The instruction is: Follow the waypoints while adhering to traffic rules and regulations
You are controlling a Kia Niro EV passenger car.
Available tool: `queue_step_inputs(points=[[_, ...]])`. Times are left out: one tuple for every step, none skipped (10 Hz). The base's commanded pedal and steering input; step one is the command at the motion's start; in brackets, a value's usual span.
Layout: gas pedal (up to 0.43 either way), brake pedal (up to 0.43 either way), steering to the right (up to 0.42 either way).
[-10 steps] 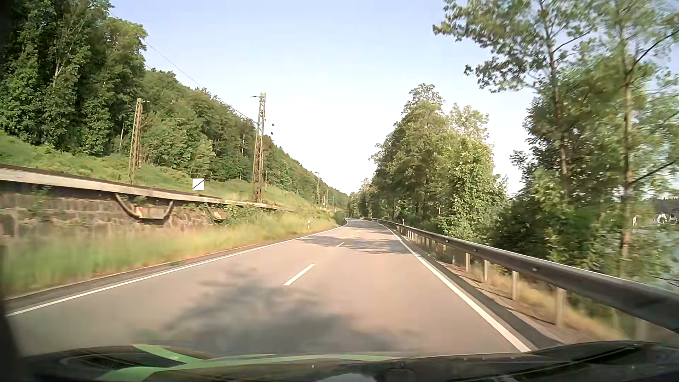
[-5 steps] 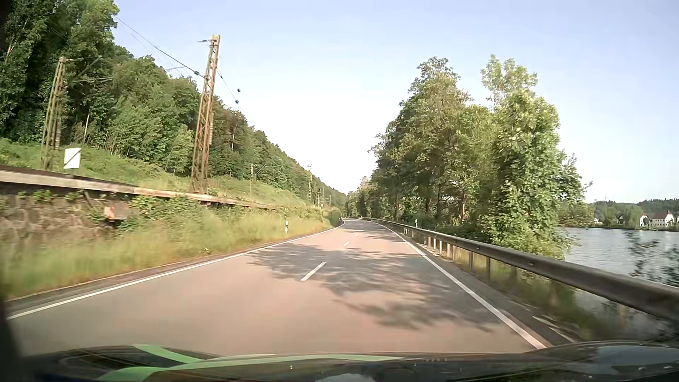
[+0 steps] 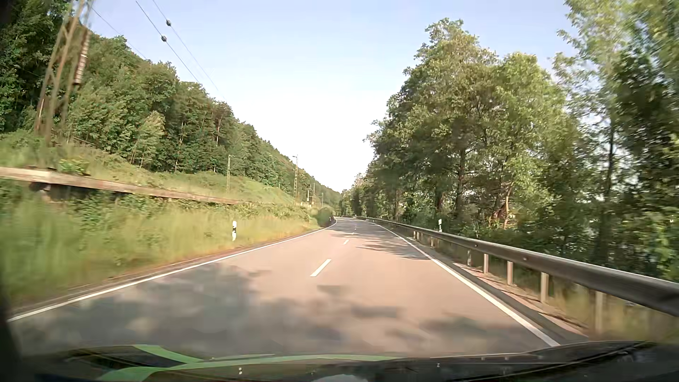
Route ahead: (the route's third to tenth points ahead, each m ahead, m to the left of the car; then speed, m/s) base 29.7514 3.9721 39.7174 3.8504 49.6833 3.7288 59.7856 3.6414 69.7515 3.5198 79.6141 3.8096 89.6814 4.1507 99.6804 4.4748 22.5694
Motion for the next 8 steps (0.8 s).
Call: queue_step_inputs(points=[[0.11,0.0,0.007],[0.11,0.0,0.007],[0.11,0.0,0.006],[0.11,0.0,0.005],[0.11,0.0,0.004],[0.11,0.0,0.003],[0.11,0.0,0.003],[0.11,0.0,0.001]])
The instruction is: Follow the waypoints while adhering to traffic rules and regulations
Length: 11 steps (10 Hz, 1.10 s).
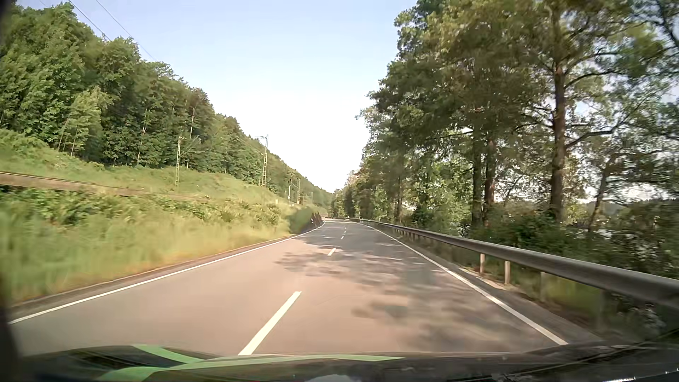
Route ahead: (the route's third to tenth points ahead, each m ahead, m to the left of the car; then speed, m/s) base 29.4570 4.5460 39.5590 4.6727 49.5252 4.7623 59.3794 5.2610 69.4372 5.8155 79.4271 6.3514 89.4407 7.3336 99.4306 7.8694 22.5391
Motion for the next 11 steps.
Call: queue_step_inputs(points=[[0.11,0.0,0.0],[0.11,0.0,-0.002],[0.118,0.0,-0.004],[0.118,0.0,-0.004],[0.118,0.0,-0.004],[0.13,0.0,-0.004],[0.138,0.0,-0.004],[0.15,0.0,-0.004],[0.15,0.0,-0.004],[0.157,0.0,-0.004],[0.157,0.0,-0.004]])
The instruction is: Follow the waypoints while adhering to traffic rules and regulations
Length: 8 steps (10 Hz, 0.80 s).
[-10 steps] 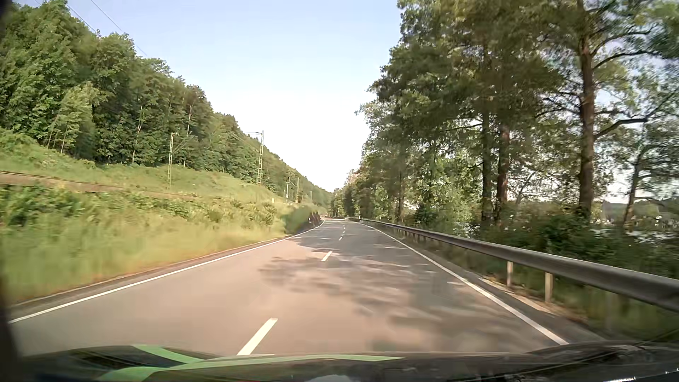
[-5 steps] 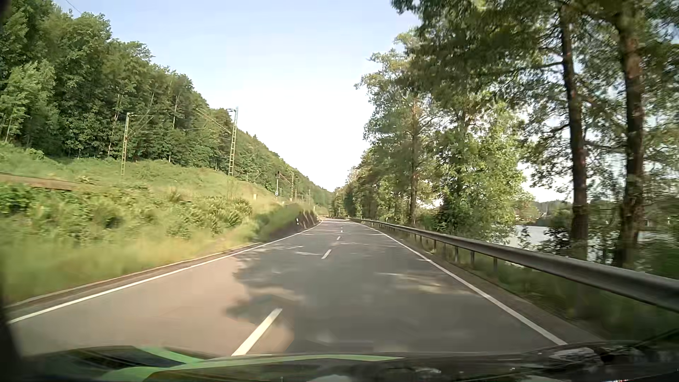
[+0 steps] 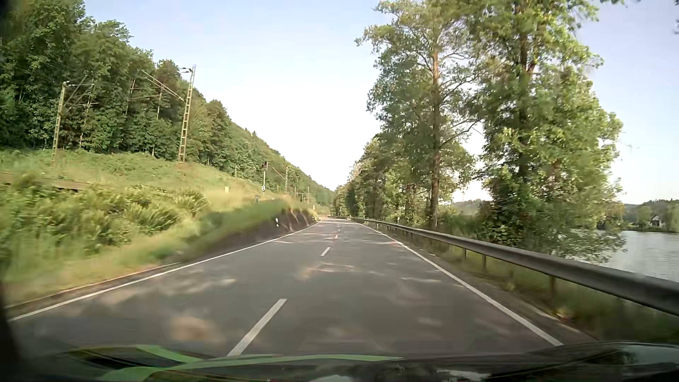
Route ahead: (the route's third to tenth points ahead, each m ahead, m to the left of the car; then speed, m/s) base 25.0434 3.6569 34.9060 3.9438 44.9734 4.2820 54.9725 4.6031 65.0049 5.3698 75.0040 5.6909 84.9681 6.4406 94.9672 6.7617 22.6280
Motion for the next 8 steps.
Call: queue_step_inputs(points=[[0.157,0.0,-0.004],[0.157,0.0,-0.004],[0.157,0.0,-0.004],[0.157,0.0,-0.004],[0.169,0.0,-0.004],[0.169,0.0,-0.004],[0.169,0.0,-0.005],[0.169,0.0,-0.008]])
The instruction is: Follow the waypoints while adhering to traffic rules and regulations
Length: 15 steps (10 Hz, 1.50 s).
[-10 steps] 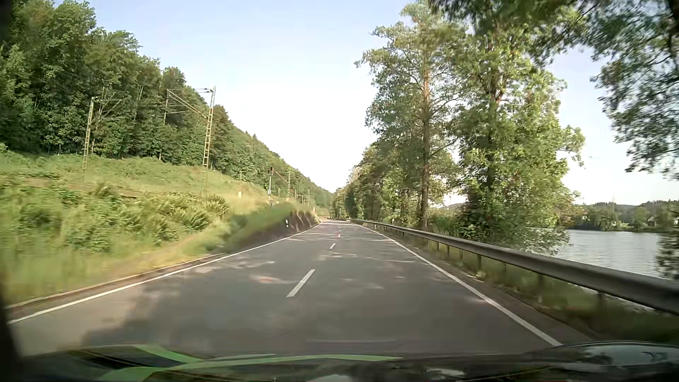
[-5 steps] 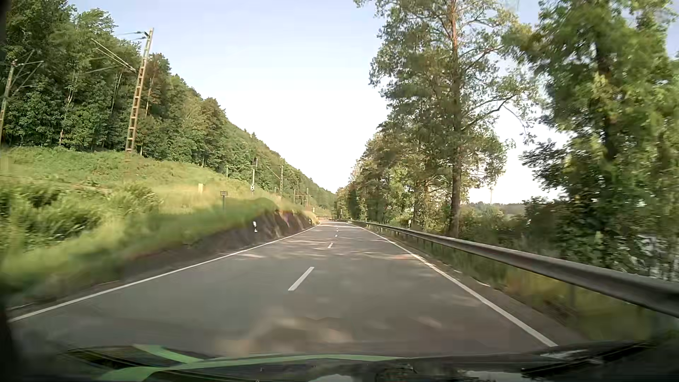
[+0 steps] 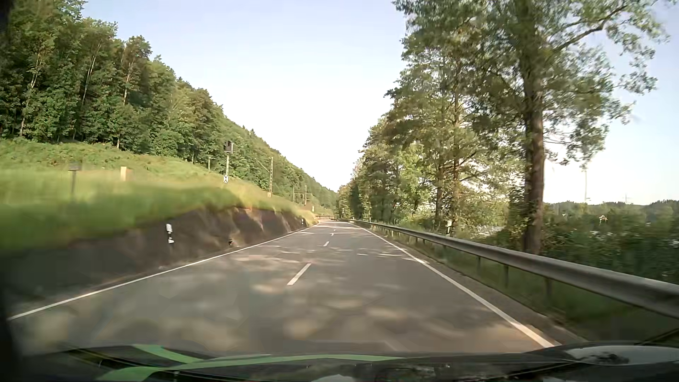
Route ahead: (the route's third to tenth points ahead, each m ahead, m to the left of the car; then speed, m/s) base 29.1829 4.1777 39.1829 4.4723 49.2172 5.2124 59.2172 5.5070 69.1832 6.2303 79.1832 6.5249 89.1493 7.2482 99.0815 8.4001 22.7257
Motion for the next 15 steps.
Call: queue_step_inputs(points=[[0.169,0.0,-0.013],[0.169,0.0,-0.014],[0.177,0.0,-0.011],[0.189,0.0,-0.01],[0.189,0.0,-0.01],[0.189,0.0,-0.01],[0.189,0.0,-0.01],[0.197,0.0,-0.01],[0.197,0.0,-0.01],[0.197,0.0,-0.01],[0.197,0.0,-0.01],[0.197,0.0,-0.01],[0.197,0.0,-0.01],[0.197,0.0,-0.01],[0.197,0.0,-0.01]])
